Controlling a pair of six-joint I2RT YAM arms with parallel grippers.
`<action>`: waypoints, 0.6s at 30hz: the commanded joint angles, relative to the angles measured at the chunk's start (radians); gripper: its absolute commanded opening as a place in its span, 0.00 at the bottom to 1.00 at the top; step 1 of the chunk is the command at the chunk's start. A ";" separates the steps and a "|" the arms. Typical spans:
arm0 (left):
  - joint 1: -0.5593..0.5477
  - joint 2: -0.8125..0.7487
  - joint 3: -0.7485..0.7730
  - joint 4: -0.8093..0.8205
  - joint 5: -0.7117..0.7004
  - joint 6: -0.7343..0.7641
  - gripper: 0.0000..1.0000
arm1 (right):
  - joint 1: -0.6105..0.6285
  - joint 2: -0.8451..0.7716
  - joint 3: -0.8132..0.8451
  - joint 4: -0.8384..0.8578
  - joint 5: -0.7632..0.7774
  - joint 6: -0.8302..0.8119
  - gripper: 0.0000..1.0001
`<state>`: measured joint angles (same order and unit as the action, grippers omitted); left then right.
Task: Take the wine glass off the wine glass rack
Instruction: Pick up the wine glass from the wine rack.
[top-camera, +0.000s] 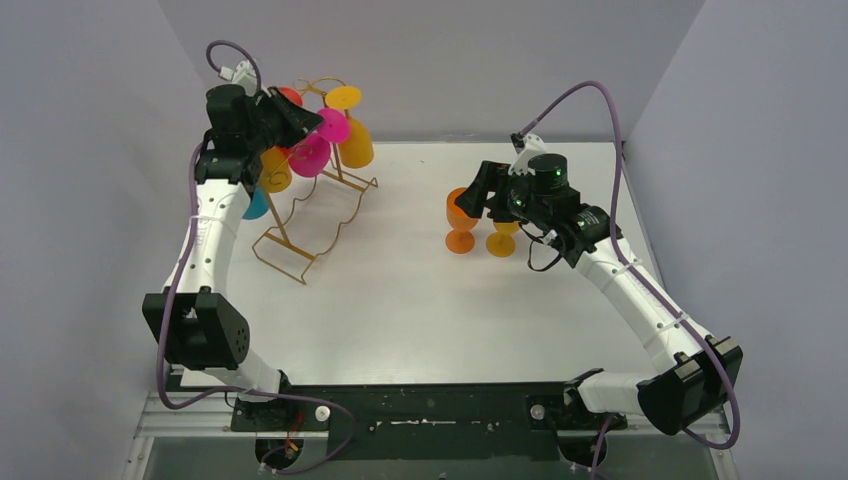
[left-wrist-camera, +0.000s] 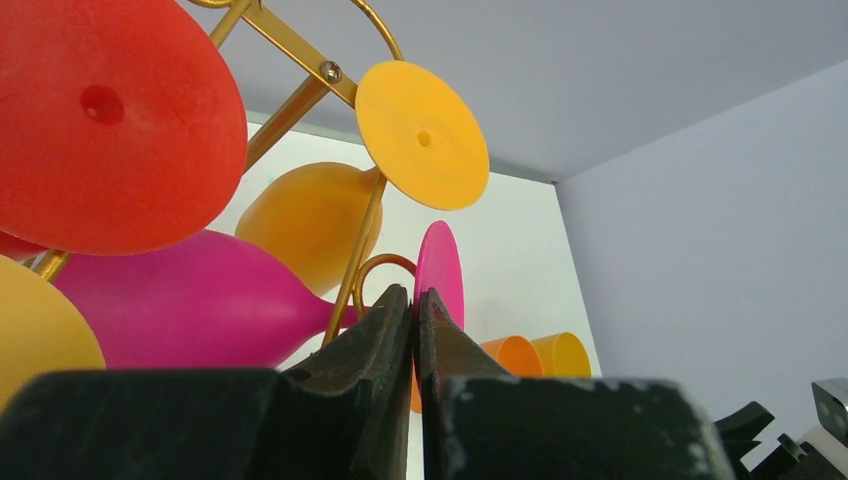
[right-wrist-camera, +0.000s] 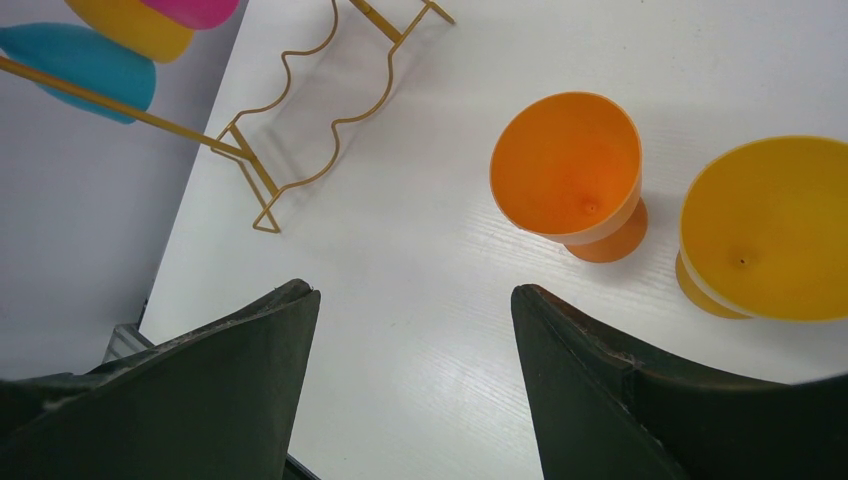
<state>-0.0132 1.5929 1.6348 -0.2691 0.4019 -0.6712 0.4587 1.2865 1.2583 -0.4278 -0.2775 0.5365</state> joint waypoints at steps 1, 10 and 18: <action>0.009 -0.046 -0.004 0.060 0.045 -0.015 0.00 | -0.003 -0.013 0.007 0.023 0.003 -0.003 0.72; 0.007 -0.064 -0.050 0.108 0.123 -0.058 0.00 | -0.003 -0.016 0.007 0.025 0.001 0.004 0.72; 0.008 -0.094 -0.102 0.203 0.181 -0.113 0.00 | -0.002 -0.014 -0.003 0.039 -0.014 0.017 0.72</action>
<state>-0.0113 1.5570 1.5398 -0.1905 0.5194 -0.7494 0.4587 1.2865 1.2583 -0.4278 -0.2787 0.5407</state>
